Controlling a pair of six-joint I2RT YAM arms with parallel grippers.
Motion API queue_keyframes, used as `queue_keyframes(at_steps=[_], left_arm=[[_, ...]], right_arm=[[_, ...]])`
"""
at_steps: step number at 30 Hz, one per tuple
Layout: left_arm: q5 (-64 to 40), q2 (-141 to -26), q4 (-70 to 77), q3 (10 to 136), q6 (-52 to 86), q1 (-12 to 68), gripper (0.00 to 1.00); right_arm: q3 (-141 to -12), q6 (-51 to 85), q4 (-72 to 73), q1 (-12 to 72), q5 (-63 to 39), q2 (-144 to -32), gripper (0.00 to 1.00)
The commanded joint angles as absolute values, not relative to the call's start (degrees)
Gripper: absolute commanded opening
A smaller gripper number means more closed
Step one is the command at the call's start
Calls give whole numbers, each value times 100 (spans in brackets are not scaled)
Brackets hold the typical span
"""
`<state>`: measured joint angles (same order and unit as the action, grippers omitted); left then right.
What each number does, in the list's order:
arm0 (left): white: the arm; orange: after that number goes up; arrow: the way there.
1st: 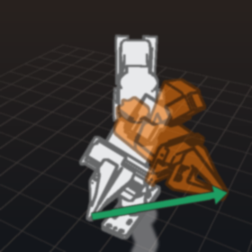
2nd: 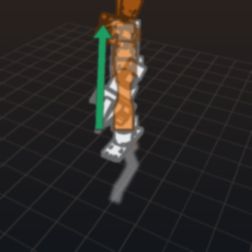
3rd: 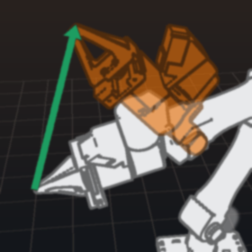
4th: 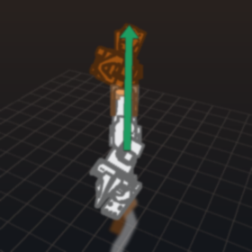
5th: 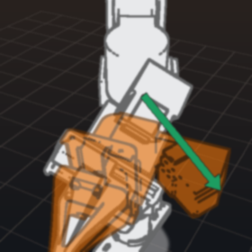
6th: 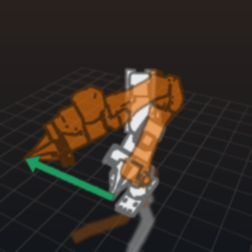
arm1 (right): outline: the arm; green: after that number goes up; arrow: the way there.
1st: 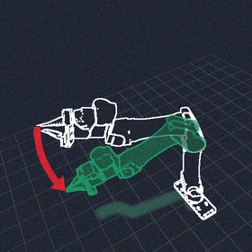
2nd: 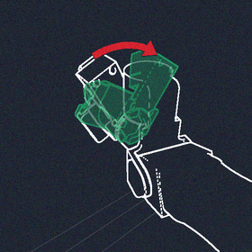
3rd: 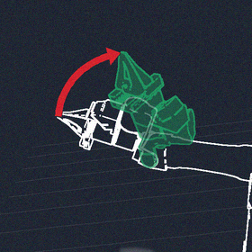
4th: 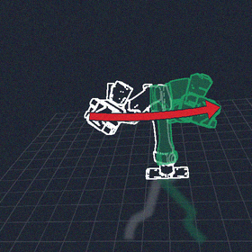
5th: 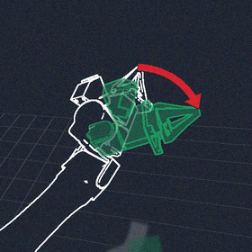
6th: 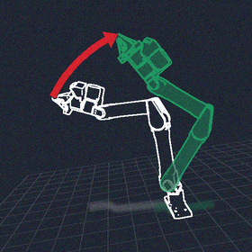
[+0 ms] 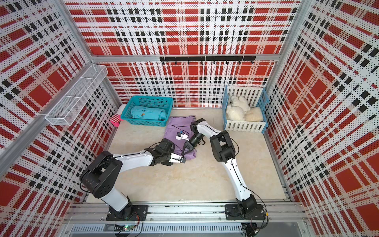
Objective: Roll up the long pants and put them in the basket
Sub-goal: Roll the long pant at the center of the board.
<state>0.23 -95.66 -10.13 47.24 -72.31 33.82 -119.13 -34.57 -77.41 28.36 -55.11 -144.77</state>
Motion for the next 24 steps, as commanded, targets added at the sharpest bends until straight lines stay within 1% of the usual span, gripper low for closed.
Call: queue_keyframes(at_steps=[1, 2, 3, 4, 5, 10, 13, 15, 17, 19, 21, 24], left_arm=[[-552, -9836, -1715, 4925, -7163, 3192, 0], [-645, -9876, -1815, 5007, -7170, 3134, 0], [-729, -9910, -1922, 5084, -7168, 3083, 0], [-806, -9928, -1998, 5149, -7173, 3041, 0], [-920, -9977, -2088, 5235, -7172, 2999, 0], [-1397, -10258, -3027, 5817, -7152, 2883, 0], [-1670, -10399, -3794, 6195, -7118, 2913, 0], [-1924, -10608, -4514, 6591, -7064, 2909, 0], [-2123, -10814, -5106, 6928, -6992, 2940, 0], [-2344, -10981, -5501, 7129, -6952, 2962, 0], [-2623, -11181, -5859, 7268, -6935, 2953, 0], [-3086, -11536, -6352, 7398, -6963, 2930, 0]], right_arm=[[-11334, -3199, -7098, 2633, -5089, -13838, 17], [-11083, -3108, -6900, 2541, -5009, -13612, 22], [-10837, -3021, -6734, 2433, -4940, -13385, 51], [-10640, -2936, -6568, 2312, -4876, -13194, 98], [-10409, -2840, -6417, 2175, -4800, -12971, 100], [-9328, -2438, -5861, 1657, -4070, -11718, 100], [-8379, -2063, -5106, 1673, -3034, -10449, 100], [-7518, -1894, -4255, 2024, -1890, -9276, 100], [-6626, -2016, -3431, 2610, -641, -8083, 100], [-5950, -2175, -2903, 3094, -52, -7185, 100], [-5457, -2072, -2613, 3293, -20, -6491, 100], [-5051, -1879, -2527, 3305, -156, -5670, 100]])
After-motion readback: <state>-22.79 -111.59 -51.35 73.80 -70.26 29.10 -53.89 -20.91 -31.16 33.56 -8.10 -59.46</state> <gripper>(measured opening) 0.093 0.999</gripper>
